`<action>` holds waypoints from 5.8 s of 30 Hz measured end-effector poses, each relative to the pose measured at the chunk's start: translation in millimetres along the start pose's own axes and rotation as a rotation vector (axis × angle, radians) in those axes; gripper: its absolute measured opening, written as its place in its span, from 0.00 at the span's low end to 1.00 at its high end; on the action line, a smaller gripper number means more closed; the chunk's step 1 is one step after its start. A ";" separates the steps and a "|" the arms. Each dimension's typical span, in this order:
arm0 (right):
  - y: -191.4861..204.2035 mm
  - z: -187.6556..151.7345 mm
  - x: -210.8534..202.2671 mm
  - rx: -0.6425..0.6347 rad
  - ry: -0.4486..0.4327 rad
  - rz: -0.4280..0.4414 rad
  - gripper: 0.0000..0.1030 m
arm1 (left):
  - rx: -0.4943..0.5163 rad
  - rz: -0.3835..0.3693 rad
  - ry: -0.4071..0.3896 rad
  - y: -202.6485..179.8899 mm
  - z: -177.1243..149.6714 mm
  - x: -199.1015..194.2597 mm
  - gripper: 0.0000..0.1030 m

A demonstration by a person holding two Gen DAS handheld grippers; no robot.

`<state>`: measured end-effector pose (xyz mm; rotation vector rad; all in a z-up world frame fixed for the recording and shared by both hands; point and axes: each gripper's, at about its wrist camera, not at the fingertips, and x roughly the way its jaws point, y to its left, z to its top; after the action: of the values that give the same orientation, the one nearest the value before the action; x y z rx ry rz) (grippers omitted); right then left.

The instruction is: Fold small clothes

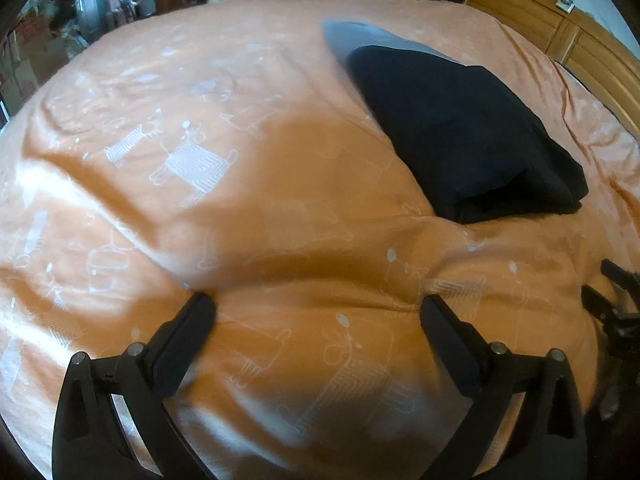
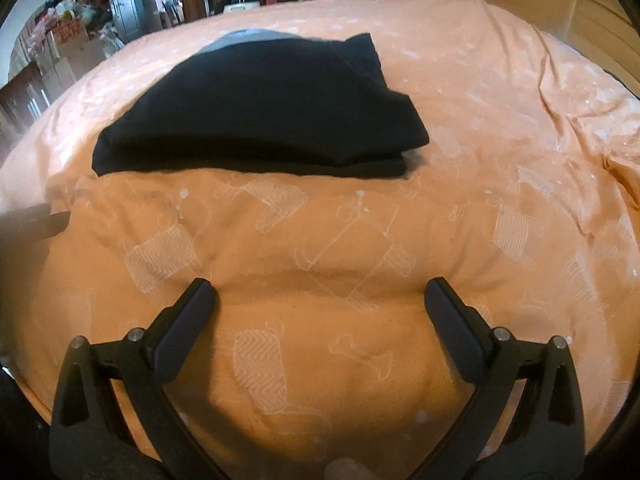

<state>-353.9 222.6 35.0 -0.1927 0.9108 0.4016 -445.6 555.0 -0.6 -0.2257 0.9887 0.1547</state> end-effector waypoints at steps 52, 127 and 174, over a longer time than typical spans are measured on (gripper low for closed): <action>-6.0 -1.1 8.2 0.009 -0.064 0.024 1.00 | 0.013 -0.008 -0.074 -3.5 -4.4 5.9 1.00; -2.7 -5.3 8.1 0.008 -0.071 0.020 1.00 | 0.010 -0.011 -0.082 -4.3 -4.4 7.1 1.00; -4.7 8.6 12.4 -0.006 -0.029 -0.008 1.00 | 0.009 0.008 -0.024 -10.6 8.7 8.4 1.00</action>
<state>-338.9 224.3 30.2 -0.1954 0.8801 0.3987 -431.6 547.2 -1.8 -0.2108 0.9665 0.1596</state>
